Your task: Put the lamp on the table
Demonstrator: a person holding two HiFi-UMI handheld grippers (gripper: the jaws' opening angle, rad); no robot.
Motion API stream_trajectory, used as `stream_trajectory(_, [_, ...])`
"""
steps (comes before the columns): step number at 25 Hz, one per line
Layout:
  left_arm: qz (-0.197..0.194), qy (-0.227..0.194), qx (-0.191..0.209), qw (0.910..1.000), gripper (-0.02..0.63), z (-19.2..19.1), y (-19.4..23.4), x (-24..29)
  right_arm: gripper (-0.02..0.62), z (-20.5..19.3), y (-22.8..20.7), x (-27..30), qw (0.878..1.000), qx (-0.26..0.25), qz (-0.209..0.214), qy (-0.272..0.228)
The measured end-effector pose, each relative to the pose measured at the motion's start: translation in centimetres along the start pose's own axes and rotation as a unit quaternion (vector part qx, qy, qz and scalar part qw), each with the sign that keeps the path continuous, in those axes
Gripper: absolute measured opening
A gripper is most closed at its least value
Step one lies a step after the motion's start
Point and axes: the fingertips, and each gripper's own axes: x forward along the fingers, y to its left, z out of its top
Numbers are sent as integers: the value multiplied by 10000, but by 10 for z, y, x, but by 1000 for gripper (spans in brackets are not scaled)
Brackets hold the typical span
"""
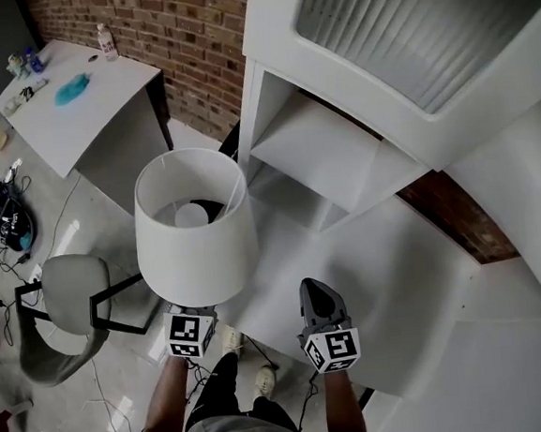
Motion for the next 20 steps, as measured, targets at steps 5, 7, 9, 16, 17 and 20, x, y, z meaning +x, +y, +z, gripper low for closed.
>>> stream_trajectory(5, [-67, 44, -8, 10000, 152, -13, 8, 25, 25, -16, -1, 15, 9998, 55, -5, 171])
stream_trajectory(7, [-86, 41, 6, 10000, 152, -19, 10, 32, 24, -23, 0, 18, 9996, 61, 13, 258])
stream_trajectory(9, [-70, 3, 63, 10000, 152, -23, 12, 36, 25, -28, 2, 21, 9994, 53, 29, 338])
stream_trajectory(16, [-178, -50, 217, 9996, 152, -30, 2, 40, 25, -40, 1, 22, 9987, 49, 56, 511])
stream_trajectory(17, [-186, -42, 221, 9996, 152, -32, 1, 39, 25, -41, 2, 22, 9986, 46, 59, 518])
stream_trajectory(20, [-180, -10, 261, 9995, 152, -39, -1, 39, 25, -44, 2, 21, 9985, 54, 60, 532])
